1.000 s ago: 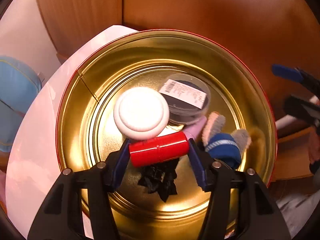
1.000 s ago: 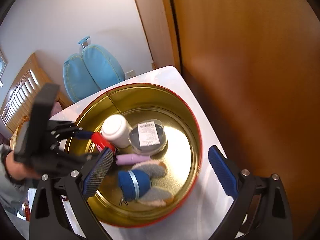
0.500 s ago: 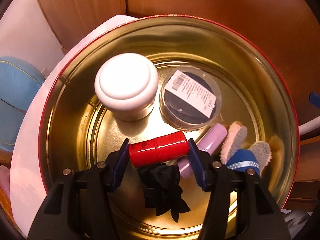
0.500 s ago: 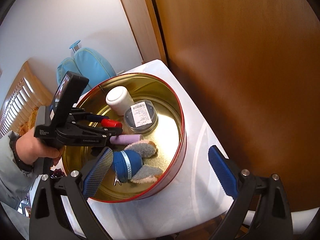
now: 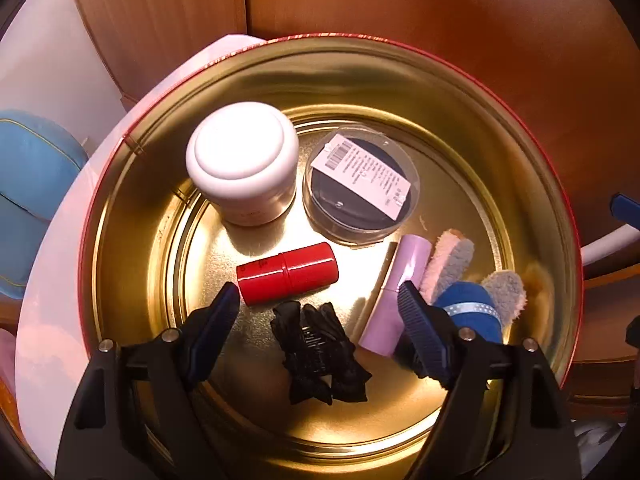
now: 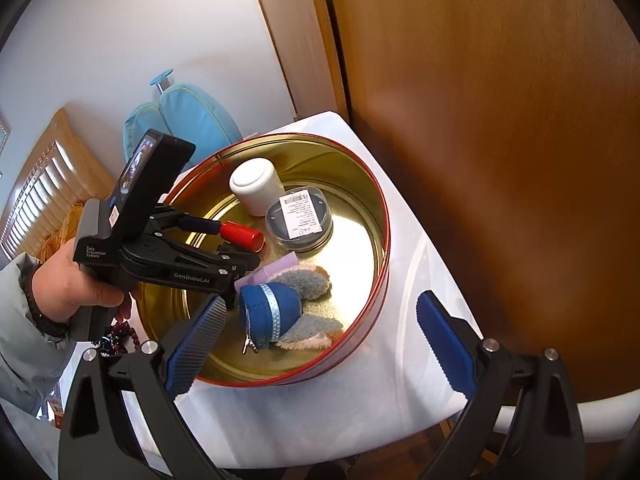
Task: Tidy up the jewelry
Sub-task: 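Move the left tool to the green-strap watch and close on its face, then carry the green-strap watch into the red tin and open the left tool, then grasp the yellow tube with the right tool while the left tool grasps the purple lipstick, then drop the yellow tube and purple lipstick into the red tin, opening both tools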
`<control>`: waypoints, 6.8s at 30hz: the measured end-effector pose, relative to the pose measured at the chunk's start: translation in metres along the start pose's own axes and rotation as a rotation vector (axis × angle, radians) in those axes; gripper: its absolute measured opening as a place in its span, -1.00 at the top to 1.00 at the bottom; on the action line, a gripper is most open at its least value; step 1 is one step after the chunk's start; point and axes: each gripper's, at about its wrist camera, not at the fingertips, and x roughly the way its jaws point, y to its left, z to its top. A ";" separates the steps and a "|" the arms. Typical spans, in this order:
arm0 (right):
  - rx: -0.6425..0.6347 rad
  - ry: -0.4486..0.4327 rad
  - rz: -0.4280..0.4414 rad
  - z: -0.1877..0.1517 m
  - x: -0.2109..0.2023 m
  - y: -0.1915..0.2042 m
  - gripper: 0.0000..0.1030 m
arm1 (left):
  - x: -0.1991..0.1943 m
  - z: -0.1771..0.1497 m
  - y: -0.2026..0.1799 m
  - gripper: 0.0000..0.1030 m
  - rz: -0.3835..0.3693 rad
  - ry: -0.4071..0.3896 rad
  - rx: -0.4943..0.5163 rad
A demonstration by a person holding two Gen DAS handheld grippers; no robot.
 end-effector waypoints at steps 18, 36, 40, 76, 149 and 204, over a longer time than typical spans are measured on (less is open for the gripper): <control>-0.326 0.044 0.303 -0.016 0.000 0.109 -0.89 | -0.159 -0.251 0.078 -0.58 0.301 -0.241 -0.624; -0.449 0.154 0.255 -0.069 0.037 0.306 -0.89 | -0.155 -0.390 0.205 -0.58 0.228 -0.175 -0.671; -0.384 0.186 0.240 -0.080 0.051 0.340 -0.89 | -0.142 -0.398 0.222 -0.58 0.173 -0.154 -0.598; -0.406 0.194 0.219 -0.063 0.059 0.329 -0.89 | -0.179 -0.383 0.203 0.02 0.289 -0.302 -0.588; -0.487 0.173 0.409 -0.005 0.075 0.271 -0.89 | -0.181 -0.313 0.193 -0.52 0.478 -0.322 -0.690; -0.325 -0.057 0.225 -0.004 0.011 0.128 0.60 | -0.171 -0.158 0.048 0.81 0.185 -0.439 -0.104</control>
